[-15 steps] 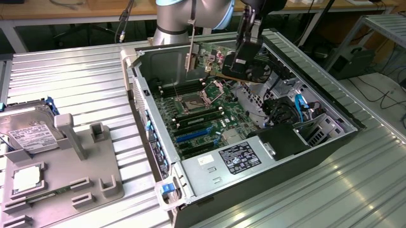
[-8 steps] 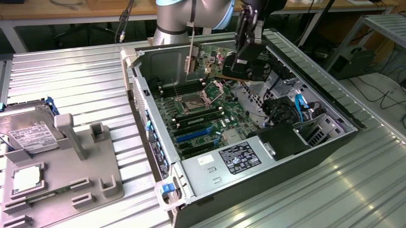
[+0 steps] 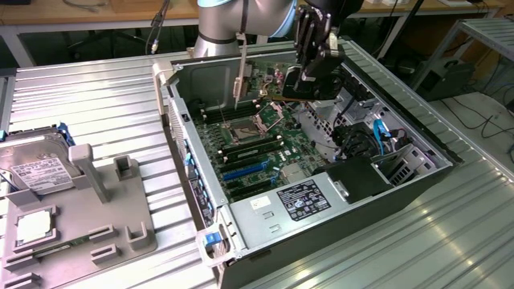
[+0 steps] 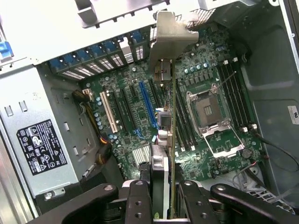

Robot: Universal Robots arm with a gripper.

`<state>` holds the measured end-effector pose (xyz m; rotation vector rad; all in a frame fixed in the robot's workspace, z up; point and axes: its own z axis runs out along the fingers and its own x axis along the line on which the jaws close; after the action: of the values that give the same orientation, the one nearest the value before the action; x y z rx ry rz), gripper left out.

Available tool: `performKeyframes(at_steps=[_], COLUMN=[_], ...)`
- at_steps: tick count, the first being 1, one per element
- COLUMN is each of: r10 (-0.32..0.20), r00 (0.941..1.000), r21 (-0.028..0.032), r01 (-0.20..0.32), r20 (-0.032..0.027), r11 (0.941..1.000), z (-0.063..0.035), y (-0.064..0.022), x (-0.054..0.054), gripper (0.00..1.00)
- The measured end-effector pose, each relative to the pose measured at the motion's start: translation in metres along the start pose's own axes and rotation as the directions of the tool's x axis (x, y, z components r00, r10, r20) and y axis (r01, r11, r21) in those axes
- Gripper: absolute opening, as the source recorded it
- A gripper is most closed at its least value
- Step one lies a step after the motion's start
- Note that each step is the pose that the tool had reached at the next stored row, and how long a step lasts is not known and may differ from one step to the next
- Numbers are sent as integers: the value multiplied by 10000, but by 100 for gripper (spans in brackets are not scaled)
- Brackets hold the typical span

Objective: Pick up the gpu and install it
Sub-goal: 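Insert the gpu into the slot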

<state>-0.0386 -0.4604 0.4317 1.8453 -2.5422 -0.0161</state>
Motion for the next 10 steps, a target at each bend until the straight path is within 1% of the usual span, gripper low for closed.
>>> performKeyframes(at_steps=[2,10], r10=[-150,-478], r00=[9999,9989], r21=[-1,-3], r01=[150,478], r20=[-2,-4], r11=[9999,9989], z=[0,0], y=[0,0], x=[0,1], gripper=[28,28])
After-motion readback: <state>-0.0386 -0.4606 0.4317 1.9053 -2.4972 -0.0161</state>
